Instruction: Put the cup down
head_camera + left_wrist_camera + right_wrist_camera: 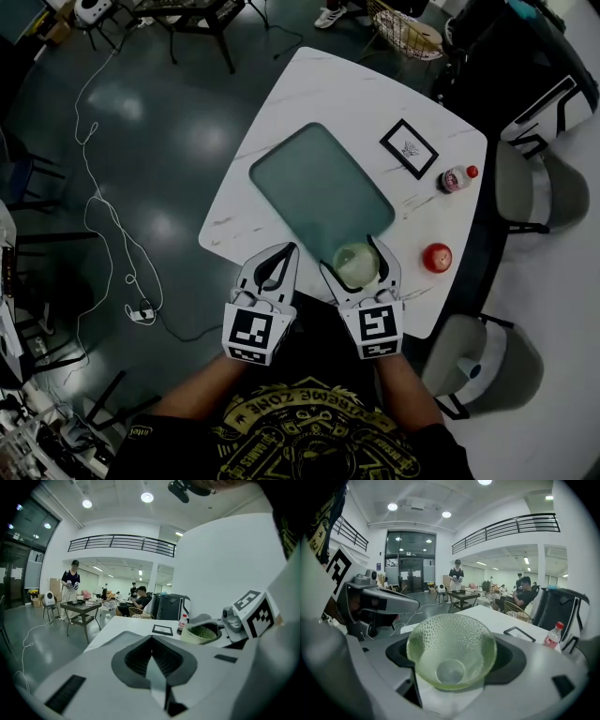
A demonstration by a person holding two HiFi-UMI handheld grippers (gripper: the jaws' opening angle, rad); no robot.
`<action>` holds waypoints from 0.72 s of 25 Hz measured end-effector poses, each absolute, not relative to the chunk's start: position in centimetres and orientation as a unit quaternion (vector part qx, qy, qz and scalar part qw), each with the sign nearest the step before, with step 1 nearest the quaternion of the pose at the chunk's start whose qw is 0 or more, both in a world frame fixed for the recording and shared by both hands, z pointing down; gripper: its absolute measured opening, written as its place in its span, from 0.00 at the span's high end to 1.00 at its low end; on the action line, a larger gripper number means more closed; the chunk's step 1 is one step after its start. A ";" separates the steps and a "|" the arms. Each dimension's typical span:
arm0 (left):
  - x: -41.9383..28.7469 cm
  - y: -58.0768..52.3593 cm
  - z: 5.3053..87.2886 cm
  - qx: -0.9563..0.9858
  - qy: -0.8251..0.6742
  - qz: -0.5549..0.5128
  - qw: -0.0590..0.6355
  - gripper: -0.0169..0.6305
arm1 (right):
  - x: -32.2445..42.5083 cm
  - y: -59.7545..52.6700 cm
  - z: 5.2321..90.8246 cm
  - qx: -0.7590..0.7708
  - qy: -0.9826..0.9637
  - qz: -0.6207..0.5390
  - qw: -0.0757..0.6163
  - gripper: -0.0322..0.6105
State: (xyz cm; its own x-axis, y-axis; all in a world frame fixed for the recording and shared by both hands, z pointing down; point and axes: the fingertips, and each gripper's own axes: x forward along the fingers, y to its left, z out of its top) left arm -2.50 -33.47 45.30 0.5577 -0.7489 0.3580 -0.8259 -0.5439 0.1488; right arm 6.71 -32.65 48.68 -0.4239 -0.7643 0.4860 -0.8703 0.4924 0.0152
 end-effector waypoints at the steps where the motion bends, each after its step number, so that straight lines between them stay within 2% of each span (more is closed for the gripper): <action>1: -2.4 -33.8 45.7 0.867 -0.456 0.130 0.153 0.96 | 6.7 -32.9 49.1 0.486 -0.837 0.122 0.222 0.33; 18: -2.2 -35.7 53.6 0.832 -0.477 0.208 0.193 0.96 | 6.8 -35.8 56.8 0.441 -0.851 0.142 0.248 0.33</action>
